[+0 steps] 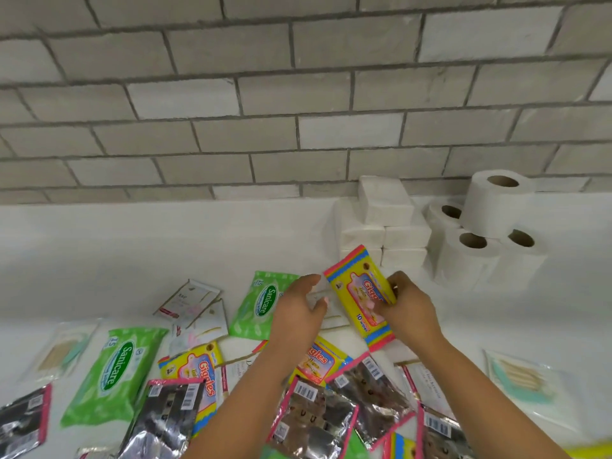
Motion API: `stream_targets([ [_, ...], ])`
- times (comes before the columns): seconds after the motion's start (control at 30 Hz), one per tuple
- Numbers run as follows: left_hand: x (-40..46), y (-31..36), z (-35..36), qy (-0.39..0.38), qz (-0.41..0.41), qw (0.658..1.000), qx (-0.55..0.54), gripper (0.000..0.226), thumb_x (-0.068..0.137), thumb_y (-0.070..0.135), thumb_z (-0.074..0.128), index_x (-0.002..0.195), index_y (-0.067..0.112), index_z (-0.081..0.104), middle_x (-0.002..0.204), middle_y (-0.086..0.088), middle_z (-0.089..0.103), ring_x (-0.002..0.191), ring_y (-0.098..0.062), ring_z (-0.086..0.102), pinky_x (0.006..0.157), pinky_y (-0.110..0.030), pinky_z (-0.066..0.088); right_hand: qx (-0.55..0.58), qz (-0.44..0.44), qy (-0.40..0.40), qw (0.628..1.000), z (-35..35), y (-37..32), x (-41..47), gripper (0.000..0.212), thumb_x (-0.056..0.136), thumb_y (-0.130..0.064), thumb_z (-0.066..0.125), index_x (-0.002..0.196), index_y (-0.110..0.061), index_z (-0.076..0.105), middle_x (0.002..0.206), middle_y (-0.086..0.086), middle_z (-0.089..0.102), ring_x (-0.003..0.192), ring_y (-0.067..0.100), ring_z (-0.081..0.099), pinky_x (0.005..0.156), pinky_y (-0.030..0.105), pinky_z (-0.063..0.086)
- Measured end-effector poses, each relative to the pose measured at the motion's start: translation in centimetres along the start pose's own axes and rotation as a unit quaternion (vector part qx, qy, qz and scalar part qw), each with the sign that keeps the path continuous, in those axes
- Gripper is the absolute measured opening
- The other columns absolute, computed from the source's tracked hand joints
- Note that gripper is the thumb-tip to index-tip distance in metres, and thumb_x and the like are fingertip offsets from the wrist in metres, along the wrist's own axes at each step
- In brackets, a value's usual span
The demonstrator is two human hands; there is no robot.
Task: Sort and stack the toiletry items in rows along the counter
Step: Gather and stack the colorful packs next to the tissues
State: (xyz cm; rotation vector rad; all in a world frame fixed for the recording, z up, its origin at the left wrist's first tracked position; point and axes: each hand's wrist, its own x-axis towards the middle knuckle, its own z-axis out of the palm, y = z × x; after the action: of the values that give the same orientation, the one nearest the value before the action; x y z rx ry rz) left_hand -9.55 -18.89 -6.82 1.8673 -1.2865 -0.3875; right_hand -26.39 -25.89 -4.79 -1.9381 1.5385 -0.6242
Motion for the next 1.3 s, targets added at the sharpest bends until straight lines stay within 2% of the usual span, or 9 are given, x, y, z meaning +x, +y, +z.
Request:
stream_targets([
  [0.2, 2.5, -0.2, -1.5, 0.007, -0.01, 1.0, -0.013, 0.031, 0.093, 0.011, 0.049, 0.123, 0.017, 0.056, 0.121, 0.003, 0.061, 0.106, -0.014, 0.058, 0.085, -0.023, 0.045, 0.146, -0.022, 0.051, 0.988, 1.4, -3.9, 0.6, 0.028, 0.082, -0.022, 0.069, 0.092, -0.019, 0.044, 0.074, -0.009, 0.059, 0.063, 0.009, 0.058, 0.051, 0.021, 0.041],
  [0.33, 5.0, -0.8, -2.3, -0.052, -0.103, 0.975, -0.188, 0.037, 0.098, 0.024, 0.045, 0.134, 0.019, 0.038, 0.11, 0.0, 0.063, 0.079, -0.014, 0.064, 0.059, -0.019, 0.055, 0.222, 0.025, 0.02, 0.974, 3.9, -7.2, 2.4, 0.029, 0.086, -0.009, 0.058, 0.105, -0.017, 0.038, 0.09, 0.004, 0.064, 0.078, 0.023, 0.064, 0.066, 0.033, 0.051],
  [0.47, 8.4, -2.5, -2.6, -0.083, -0.163, 0.947, -0.263, 0.059, 0.089, 0.005, 0.06, 0.136, 0.025, 0.031, 0.117, -0.015, 0.063, 0.099, -0.03, 0.065, 0.088, -0.048, 0.053, 0.162, 0.007, 0.017, 0.987, 6.3, -9.2, 4.0, 0.042, 0.083, -0.008, 0.058, 0.117, -0.015, 0.036, 0.097, 0.001, 0.054, 0.081, 0.021, 0.057, 0.056, 0.023, 0.039],
  [0.6, 12.0, -3.5, -2.4, -0.08, -0.16, 0.965, -0.191, 0.054, 0.084, 0.005, 0.064, 0.132, 0.019, 0.044, 0.109, -0.015, 0.068, 0.095, -0.031, 0.067, 0.087, -0.048, 0.054, -0.133, -0.069, 0.04, 0.988, 8.1, -8.4, 4.7, 0.041, 0.088, -0.023, 0.052, 0.128, -0.017, 0.044, 0.134, 0.002, 0.04, 0.114, 0.025, 0.045, 0.085, 0.034, 0.041],
  [0.7, 14.0, -3.1, -1.9, -0.095, -0.15, 0.98, -0.089, 0.048, 0.084, 0.007, 0.061, 0.13, 0.015, 0.048, 0.113, -0.012, 0.067, 0.102, -0.029, 0.064, 0.089, -0.036, 0.051, -0.205, -0.121, 0.007, 0.971, 9.1, -8.1, 4.9, 0.043, 0.09, -0.015, 0.044, 0.132, -0.02, 0.045, 0.134, 0.001, 0.047, 0.116, 0.025, 0.042, 0.088, 0.034, 0.035],
  [0.8, 15.0, -3.1, -1.1, -0.104, -0.132, 0.986, 0.005, 0.036, 0.084, 0.004, 0.055, 0.119, 0.011, 0.056, 0.117, -0.009, 0.064, 0.108, -0.027, 0.059, 0.078, -0.023, 0.041, -0.272, -0.133, -0.052, 0.952, 9.8, -7.9, 5.6, 0.054, 0.087, -0.01, 0.042, 0.14, -0.018, 0.033, 0.139, 0.0, 0.042, 0.121, 0.025, 0.037, 0.092, 0.034, 0.032],
  [0.9, 15.8, -4.2, -0.1, -0.109, -0.117, 0.985, 0.062, 0.037, 0.082, 0.009, 0.057, 0.118, 0.014, 0.056, 0.116, -0.005, 0.064, 0.103, -0.024, 0.06, 0.071, -0.02, 0.039, -0.317, -0.13, -0.088, 0.935, 10.4, -7.8, 6.4, 0.061, 0.086, -0.011, 0.047, 0.143, -0.014, 0.026, 0.143, 0.004, 0.037, 0.125, 0.027, 0.034, 0.096, 0.036, 0.032],
  [1.07, 15.8, -5.4, 0.6, -0.114, -0.073, 0.966, 0.219, 0.046, 0.087, 0.034, 0.058, 0.132, 0.023, 0.05, 0.13, -0.008, 0.045, 0.119, -0.028, 0.046, 0.097, -0.04, 0.042, -0.325, -0.126, -0.096, 0.932, 11.1, -7.6, 7.0, 0.054, 0.09, -0.011, 0.043, 0.143, -0.011, 0.028, 0.141, 0.007, 0.038, 0.125, 0.028, 0.035, 0.096, 0.037, 0.035],
  [1.3, 15.5, -6.2, 0.9, -0.118, -0.007, 0.955, 0.272, 0.044, 0.096, 0.039, 0.045, 0.139, 0.029, 0.042, 0.146, 0.003, 0.034, 0.131, -0.023, 0.031, 0.104, -0.042, 0.028, -0.315, -0.135, -0.091, 0.935, 11.3, -7.2, 7.3, 0.052, 0.093, -0.013, 0.04, 0.144, -0.011, 0.026, 0.143, 0.007, 0.035, 0.125, 0.028, 0.035, 0.095, 0.036, 0.036],
])
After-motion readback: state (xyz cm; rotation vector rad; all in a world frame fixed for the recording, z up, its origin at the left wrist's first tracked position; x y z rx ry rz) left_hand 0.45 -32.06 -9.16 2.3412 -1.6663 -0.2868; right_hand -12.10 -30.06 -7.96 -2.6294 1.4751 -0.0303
